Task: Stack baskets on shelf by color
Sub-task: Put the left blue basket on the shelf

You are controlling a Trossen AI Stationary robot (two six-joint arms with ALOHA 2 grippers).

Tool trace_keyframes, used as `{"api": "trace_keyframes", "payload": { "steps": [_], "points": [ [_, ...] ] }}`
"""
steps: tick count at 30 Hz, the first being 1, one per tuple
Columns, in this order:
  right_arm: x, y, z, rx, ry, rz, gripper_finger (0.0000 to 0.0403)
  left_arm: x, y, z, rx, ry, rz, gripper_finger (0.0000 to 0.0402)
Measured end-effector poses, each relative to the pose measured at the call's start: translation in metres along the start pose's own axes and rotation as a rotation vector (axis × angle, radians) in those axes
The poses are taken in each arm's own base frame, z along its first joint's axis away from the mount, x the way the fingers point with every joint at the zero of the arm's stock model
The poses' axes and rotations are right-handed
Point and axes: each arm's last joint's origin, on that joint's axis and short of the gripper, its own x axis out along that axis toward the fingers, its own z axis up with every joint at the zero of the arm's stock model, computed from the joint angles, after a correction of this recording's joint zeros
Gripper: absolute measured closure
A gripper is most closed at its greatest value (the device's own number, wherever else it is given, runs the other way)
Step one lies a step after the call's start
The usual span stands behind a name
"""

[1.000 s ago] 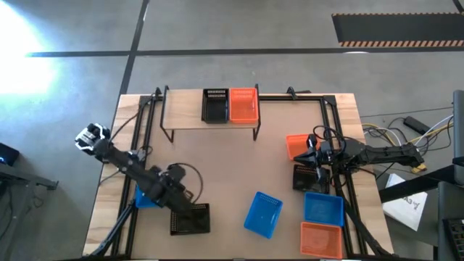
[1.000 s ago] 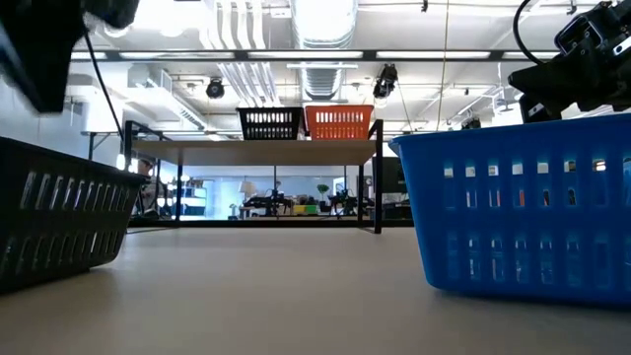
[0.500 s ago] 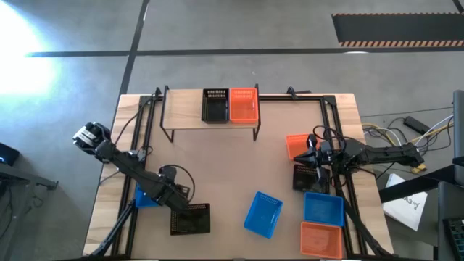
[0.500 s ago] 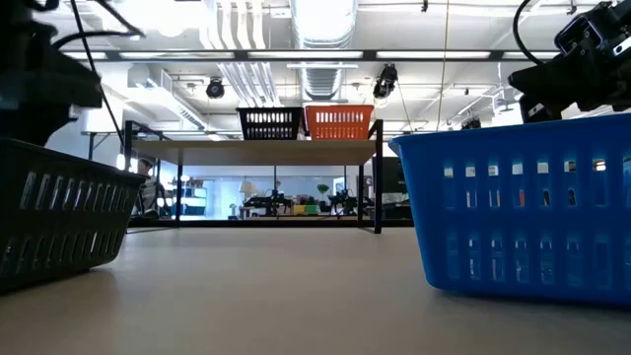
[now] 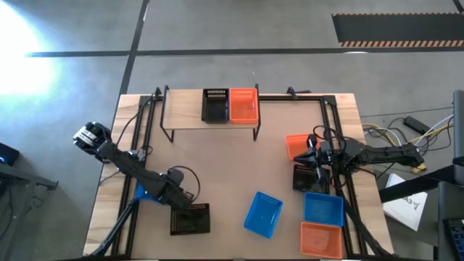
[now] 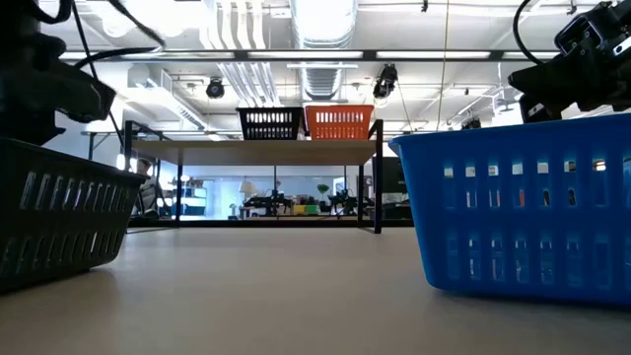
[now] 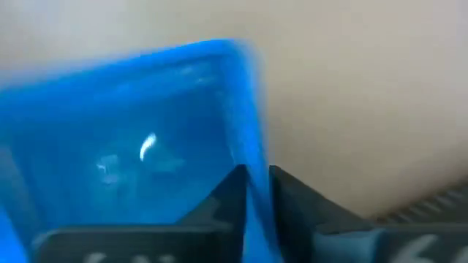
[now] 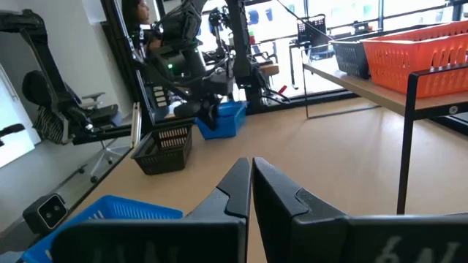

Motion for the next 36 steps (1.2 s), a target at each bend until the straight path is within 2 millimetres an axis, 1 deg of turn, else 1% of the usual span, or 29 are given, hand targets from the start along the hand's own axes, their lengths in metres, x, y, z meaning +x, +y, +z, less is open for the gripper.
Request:
{"api": "trace_keyframes", "payload": {
  "steps": [2,5,9,13,17,20,22,25,28,30,31,33,36],
  "points": [
    [0.0,0.0,0.0,0.0,0.0,0.0,0.0394,-0.003,-0.005,0.001,0.086,0.003,-0.041,0.0393],
    [0.0,0.0,0.0,0.0,0.0,0.0,0.0394,-0.01,-0.015,0.0,0.241,0.015,-0.11,0.0392],
    [0.0,0.0,0.0,0.0,0.0,0.0,0.0394,-0.027,-0.027,-0.002,0.448,0.06,-0.19,0.0394],
    [0.0,0.0,0.0,0.0,0.001,0.0,0.0394,-0.051,-0.04,-0.002,0.618,0.072,-0.279,0.0401],
    [0.0,0.0,0.0,0.0,0.001,0.0,0.0394,-0.079,-0.046,0.0,0.691,0.059,-0.301,0.0401],
    [0.0,0.0,0.0,0.0,0.001,0.0,0.0394,-0.102,-0.044,0.004,0.7,0.036,-0.257,0.0401],
    [0.0,0.0,0.0,0.0,0.001,0.0,0.0394,-0.116,-0.041,0.007,0.748,-0.01,-0.211,0.0401],
    [0.0,0.0,0.0,0.0,0.0,0.0,0.0394,-0.132,-0.037,0.014,0.897,-0.138,-0.138,0.0401],
    [0.0,0.0,0.0,0.0,0.0,0.0,0.0394,-0.143,-0.035,0.024,1.065,-0.324,-0.028,0.0401],
    [0.0,0.0,0.0,0.0,0.001,0.0,0.0394,-0.147,-0.034,0.034,1.109,-0.46,0.087,0.0401],
    [0.0,0.0,0.0,0.0,0.0,0.0,0.0394,-0.149,-0.031,0.041,1.122,-0.501,0.147,0.0401],
    [0.0,0.0,0.0,0.0,0.001,0.0,0.0394,-0.151,-0.024,0.056,1.125,-0.503,0.23,0.0402],
    [0.0,0.0,0.0,0.0,0.001,0.0,0.0394,-0.154,-0.008,0.081,1.081,-0.44,0.308,0.0402]
  ]
}}
